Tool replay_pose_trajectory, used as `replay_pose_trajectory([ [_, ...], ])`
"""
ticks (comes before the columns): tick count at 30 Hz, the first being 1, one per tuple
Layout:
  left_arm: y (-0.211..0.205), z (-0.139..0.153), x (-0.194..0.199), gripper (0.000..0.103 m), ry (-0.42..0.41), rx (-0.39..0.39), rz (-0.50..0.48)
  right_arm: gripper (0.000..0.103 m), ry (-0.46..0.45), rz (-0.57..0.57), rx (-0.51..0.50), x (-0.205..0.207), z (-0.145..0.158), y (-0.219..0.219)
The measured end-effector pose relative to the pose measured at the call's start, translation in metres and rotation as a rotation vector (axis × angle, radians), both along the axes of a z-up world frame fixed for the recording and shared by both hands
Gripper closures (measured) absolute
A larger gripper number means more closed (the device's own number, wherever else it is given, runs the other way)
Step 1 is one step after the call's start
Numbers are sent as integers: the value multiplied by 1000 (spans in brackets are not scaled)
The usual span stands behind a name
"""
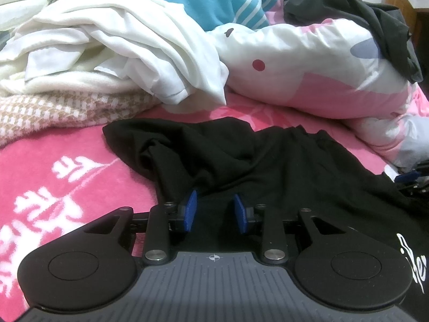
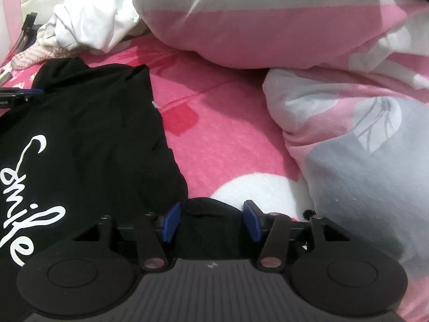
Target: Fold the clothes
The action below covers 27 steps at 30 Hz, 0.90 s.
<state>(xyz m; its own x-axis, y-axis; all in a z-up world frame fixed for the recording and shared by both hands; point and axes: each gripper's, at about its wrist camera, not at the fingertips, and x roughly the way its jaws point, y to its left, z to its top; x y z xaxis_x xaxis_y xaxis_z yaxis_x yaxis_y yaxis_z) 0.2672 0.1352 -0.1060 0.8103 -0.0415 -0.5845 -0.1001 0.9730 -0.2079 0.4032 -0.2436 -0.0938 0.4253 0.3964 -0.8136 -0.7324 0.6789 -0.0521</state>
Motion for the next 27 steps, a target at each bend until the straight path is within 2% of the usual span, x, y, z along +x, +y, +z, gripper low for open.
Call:
replay_pose_trajectory([
  [3,0,0,0,71,-1,3,-1,47,16,-14,21,8,2,-5],
  [7,-1,0,0,70,-2,6,-2,32,44,-43,17,13,-3,-5],
  [9,-1,0,0,70,-2,5,-2,32,51,-55,12,9,-4,-3],
  [10,-1,0,0,70,-2,5,-2,34,44,-57,6,4,-3,-1],
  [12,-1,0,0,70,-2,5,-2,54,30,-61,-8,-5,-2,2],
  [13,-1,0,0,70,-2,5,-2,79,-5,-62,-18,-13,0,4],
  [14,-1,0,0,70,-3,4,-2,101,-42,-63,-29,-21,2,7],
  [16,0,-1,0,70,-3,1,-2,101,-117,-66,-51,-37,5,12],
  [18,0,-1,-1,70,-3,0,-2,101,-226,-124,-31,-48,12,8],
  [21,0,0,-1,70,-3,0,-1,101,-342,-292,-9,-48,12,-5],
  [23,0,0,-1,70,-3,0,-1,101,-338,-377,29,-40,2,-16],
  [27,0,-1,-1,70,-3,-1,-1,99,-324,-466,29,-24,-25,-21],
])
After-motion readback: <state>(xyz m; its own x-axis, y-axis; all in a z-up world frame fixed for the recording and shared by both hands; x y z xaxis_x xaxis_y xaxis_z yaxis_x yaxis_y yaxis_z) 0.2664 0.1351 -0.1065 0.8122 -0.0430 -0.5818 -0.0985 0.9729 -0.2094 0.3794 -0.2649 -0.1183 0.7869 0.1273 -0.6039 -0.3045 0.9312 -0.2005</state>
